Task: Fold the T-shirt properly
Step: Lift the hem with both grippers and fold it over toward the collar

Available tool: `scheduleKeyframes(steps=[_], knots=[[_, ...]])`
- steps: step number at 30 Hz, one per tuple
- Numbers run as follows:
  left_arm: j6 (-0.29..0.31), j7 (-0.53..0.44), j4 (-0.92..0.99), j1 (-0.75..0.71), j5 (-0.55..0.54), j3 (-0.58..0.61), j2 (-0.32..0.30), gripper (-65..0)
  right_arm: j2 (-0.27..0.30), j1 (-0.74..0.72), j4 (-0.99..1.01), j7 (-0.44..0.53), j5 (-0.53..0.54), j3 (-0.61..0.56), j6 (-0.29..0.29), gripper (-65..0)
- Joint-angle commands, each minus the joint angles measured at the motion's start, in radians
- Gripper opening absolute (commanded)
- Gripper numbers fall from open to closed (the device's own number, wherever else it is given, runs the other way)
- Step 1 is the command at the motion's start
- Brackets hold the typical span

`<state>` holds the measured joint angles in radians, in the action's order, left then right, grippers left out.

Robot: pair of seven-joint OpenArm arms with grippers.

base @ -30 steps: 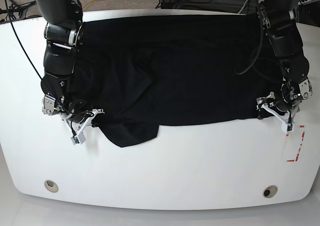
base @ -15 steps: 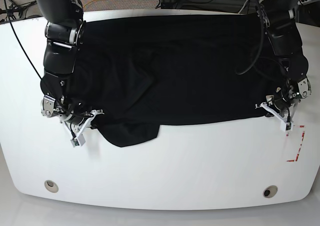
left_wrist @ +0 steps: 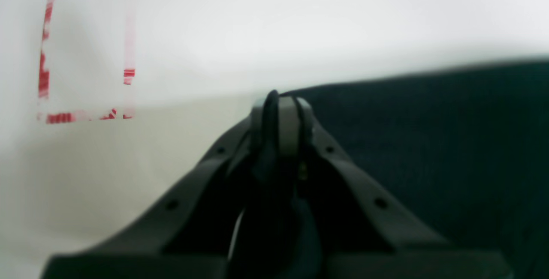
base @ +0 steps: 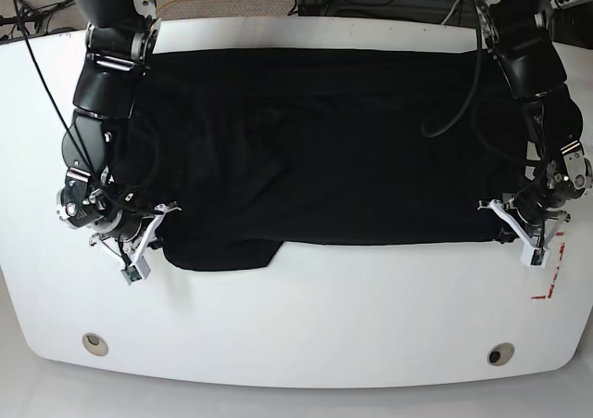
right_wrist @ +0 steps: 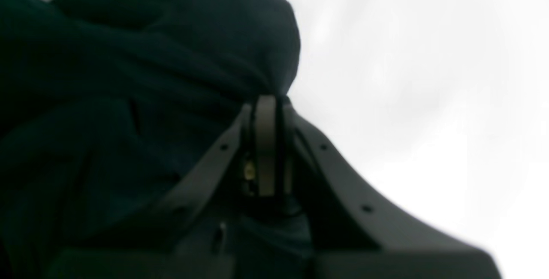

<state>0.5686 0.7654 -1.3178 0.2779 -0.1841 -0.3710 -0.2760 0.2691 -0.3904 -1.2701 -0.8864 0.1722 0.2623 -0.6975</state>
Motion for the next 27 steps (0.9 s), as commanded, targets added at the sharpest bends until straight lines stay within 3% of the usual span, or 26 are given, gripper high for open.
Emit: scheduleKeyframes(steps=[1, 6, 14, 21, 27], knots=[[0.02, -0.013, -0.087, -0.016, -0.008, -0.004, -0.016, -65.0, 0.015, 0.009, -0.118, -0.029, 0.014, 0.033, -0.001, -65.0], [0.047, -0.013, -0.184, -0.095, -0.008, -0.007, -0.021, -65.0, 0.009, 0.077, -0.288, -0.147, 0.014, 0.133, -0.001, -65.0], [0.13, -0.011, -0.296, -0.213, -0.008, -0.078, -0.016, -65.0, 0.008, 0.212, -0.538, -0.313, 0.014, 0.154, -0.001, -65.0], [0.13, -0.011, -0.372, -0.322, -0.008, -0.109, -0.016, -65.0, -0.021, 0.376, -0.705, -0.328, 0.014, 0.154, -0.001, -65.0], [0.13, -0.011, -0.403, -0.391, -0.008, -0.144, -0.016, -65.0, -0.037, 0.483, -0.724, -0.328, 0.014, 0.154, -0.001, -65.0]])
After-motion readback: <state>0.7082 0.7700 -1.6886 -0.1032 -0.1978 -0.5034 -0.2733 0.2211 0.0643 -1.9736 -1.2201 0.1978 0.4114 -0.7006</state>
